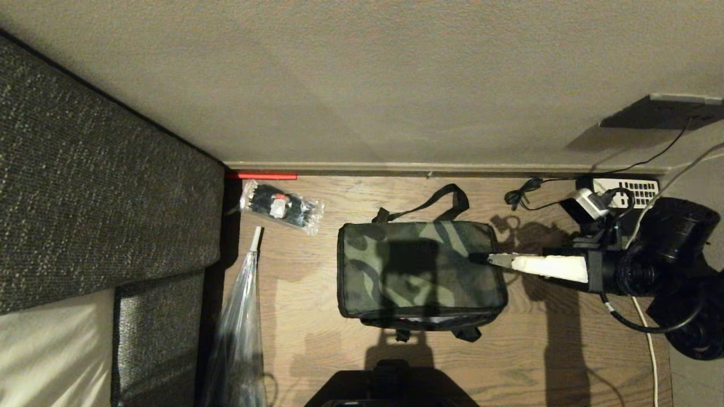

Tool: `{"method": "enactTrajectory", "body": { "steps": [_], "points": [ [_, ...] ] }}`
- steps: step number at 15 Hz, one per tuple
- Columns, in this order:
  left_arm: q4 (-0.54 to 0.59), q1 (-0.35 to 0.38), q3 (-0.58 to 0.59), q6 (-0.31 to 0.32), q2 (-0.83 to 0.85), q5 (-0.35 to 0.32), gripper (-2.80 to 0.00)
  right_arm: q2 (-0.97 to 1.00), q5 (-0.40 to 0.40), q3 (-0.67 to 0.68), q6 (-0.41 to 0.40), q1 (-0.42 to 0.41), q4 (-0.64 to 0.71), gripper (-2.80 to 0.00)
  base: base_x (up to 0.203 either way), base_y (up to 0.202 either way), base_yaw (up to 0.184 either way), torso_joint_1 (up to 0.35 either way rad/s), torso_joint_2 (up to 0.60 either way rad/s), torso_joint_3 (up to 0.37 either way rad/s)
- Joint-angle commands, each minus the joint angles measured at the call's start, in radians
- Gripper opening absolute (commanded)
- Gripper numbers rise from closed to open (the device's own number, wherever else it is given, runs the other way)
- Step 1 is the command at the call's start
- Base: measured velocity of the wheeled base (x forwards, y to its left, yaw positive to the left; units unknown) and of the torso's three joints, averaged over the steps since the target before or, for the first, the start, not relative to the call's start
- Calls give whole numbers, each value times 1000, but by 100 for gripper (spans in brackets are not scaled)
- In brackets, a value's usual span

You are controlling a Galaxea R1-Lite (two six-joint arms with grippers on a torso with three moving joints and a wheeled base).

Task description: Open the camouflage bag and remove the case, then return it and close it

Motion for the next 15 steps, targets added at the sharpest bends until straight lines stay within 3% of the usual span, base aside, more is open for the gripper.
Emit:
{"method": "enactTrajectory", "body": {
  "steps": [1,3,6,9,12,15],
  "points": [
    [0,0,0,0,0,0,-280,14,7,9,2,-1,1,0,0,0,0,0,0,0],
    [0,0,0,0,0,0,-280,16,-42,-2,-3,-15,73,0,0,0,0,0,0,0],
    [0,0,0,0,0,0,-280,-11,-224,-20,-4,-36,116,0,0,0,0,0,0,0],
    [0,0,0,0,0,0,-280,-50,-264,-30,2,-40,176,0,0,0,0,0,0,0],
    [0,0,0,0,0,0,-280,-194,-305,-35,-8,-58,406,0,0,0,0,0,0,0],
    [0,0,0,0,0,0,-280,-497,-462,-19,-98,-72,767,0,0,0,0,0,0,0]
  ]
}}
